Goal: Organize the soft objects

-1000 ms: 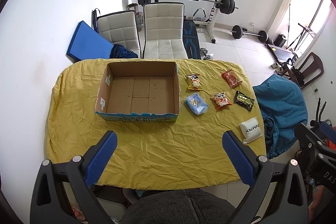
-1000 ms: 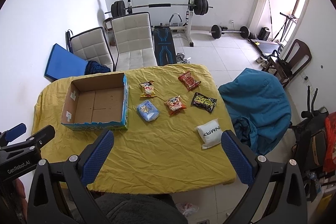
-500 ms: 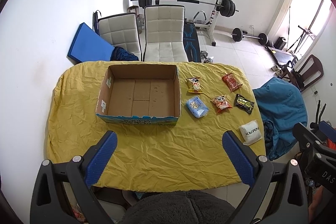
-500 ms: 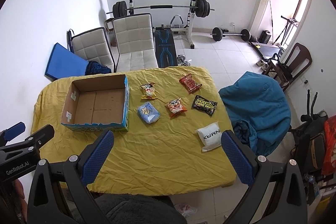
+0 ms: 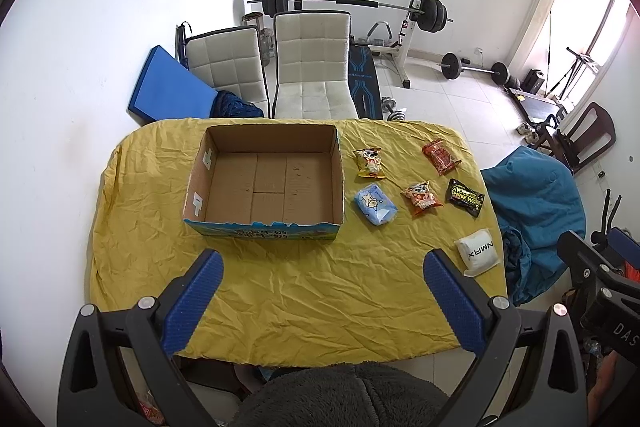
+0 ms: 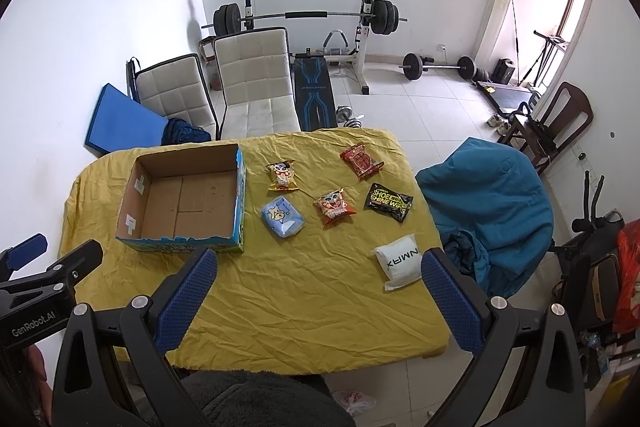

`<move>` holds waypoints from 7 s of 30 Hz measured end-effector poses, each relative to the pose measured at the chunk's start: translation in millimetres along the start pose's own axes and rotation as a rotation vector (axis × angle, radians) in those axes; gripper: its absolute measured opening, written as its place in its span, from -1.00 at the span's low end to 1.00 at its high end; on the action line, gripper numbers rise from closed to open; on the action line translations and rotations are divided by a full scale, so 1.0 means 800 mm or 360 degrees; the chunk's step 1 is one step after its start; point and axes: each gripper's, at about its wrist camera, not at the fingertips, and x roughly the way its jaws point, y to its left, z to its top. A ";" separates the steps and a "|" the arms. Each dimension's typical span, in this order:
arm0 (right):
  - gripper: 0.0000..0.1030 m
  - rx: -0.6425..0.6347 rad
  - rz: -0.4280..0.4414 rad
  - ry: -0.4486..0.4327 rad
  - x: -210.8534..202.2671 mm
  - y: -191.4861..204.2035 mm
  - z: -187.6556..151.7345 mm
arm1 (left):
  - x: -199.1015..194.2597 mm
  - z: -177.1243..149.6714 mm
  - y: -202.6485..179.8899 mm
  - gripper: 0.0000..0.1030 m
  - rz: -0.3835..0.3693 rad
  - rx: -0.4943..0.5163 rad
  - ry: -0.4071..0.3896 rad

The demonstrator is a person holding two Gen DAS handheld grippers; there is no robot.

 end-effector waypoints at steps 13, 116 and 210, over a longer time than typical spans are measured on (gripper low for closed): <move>1.00 -0.0018 0.0002 -0.0010 -0.006 0.004 0.001 | -0.004 0.002 -0.002 0.99 0.0005 0.0013 -0.0025; 0.40 0.0021 -0.0223 0.1172 0.729 -0.228 0.116 | 0.703 0.179 -0.188 -0.06 0.0200 0.0276 0.0968; 1.00 -0.0209 0.0227 0.1075 0.699 0.382 0.113 | 0.588 0.188 0.253 0.15 -0.0344 0.0017 0.0967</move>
